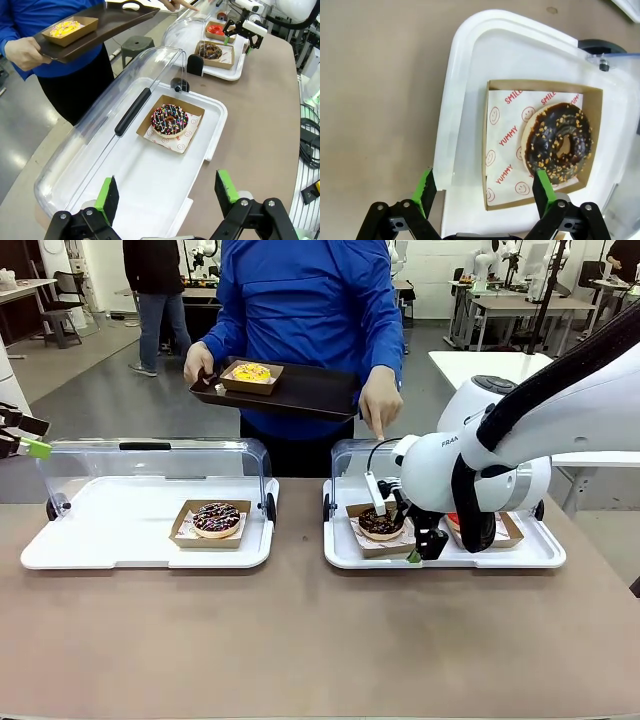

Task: Provide the desired donut to the person.
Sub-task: Pick up and lift the Paper togo box containing the Donut pointed at by the person.

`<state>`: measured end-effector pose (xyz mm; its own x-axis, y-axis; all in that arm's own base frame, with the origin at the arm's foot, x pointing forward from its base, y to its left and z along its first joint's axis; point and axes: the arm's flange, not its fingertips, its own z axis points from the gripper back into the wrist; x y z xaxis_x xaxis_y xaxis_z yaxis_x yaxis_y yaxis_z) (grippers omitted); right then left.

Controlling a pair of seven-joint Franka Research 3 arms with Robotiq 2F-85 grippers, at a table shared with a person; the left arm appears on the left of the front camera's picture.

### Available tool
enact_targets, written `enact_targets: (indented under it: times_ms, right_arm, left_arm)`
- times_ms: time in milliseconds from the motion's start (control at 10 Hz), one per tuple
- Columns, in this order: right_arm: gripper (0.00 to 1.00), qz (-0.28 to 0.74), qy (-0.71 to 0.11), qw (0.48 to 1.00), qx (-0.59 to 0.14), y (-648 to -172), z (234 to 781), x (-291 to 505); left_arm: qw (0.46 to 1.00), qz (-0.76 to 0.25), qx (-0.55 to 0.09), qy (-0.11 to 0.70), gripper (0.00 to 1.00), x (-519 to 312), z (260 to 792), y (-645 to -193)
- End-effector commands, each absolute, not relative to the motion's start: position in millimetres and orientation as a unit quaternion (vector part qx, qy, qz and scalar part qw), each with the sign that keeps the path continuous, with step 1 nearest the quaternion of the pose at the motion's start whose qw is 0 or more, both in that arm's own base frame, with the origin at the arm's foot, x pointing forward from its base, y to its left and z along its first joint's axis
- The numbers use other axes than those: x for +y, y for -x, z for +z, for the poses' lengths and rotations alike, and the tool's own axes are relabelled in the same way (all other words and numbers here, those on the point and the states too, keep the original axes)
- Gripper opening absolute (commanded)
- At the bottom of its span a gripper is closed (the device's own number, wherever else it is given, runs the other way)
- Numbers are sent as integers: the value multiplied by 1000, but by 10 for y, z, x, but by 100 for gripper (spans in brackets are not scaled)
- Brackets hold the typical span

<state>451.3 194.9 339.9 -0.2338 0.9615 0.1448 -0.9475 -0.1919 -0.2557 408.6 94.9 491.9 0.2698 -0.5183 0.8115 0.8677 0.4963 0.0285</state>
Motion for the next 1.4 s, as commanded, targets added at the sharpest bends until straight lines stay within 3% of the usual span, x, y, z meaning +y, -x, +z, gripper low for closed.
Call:
enact_targets:
  times_ms: [0,100,200,300,400,600,700,800,900,1300]
  right_arm:
    - [100,782,37,606,-141,-4529,3404,1945]
    - [100,776,50,613,-143,-4549,3383,1916]
    - [43,774,53,612,-156,-4573,3389,1904]
    - [42,776,55,610,-152,-4587,3376,1898]
    - [0,779,55,608,-142,-4595,3342,1881]
    - [0,782,56,608,-122,-4636,3291,1903]
    - [12,785,51,608,-110,-4634,3256,1907]
    - [2,785,47,607,-115,-4646,3282,1919]
    - [0,787,47,604,-116,-4625,3274,1916]
    - [0,790,48,602,-107,-4521,3395,1870]
  left_arm:
    - [762,-450,-408,224,100,957,4916,-4080]
    - [762,-450,-408,224,100,957,4916,-4080]
    - [762,-450,-408,224,100,957,4916,-4080]
    - [762,-450,-408,224,100,957,4916,-4080]
    - [762,-450,-408,224,100,957,4916,-4080]
    - [762,-450,-408,224,100,957,4916,-4080]
    - [762,-450,-408,224,100,957,4916,-4080]
    - [762,-450,-408,224,100,957,4916,-4080]
    - [762,-450,-408,224,100,957,4916,-4080]
    - [762,-450,-408,224,100,957,4916,-4080]
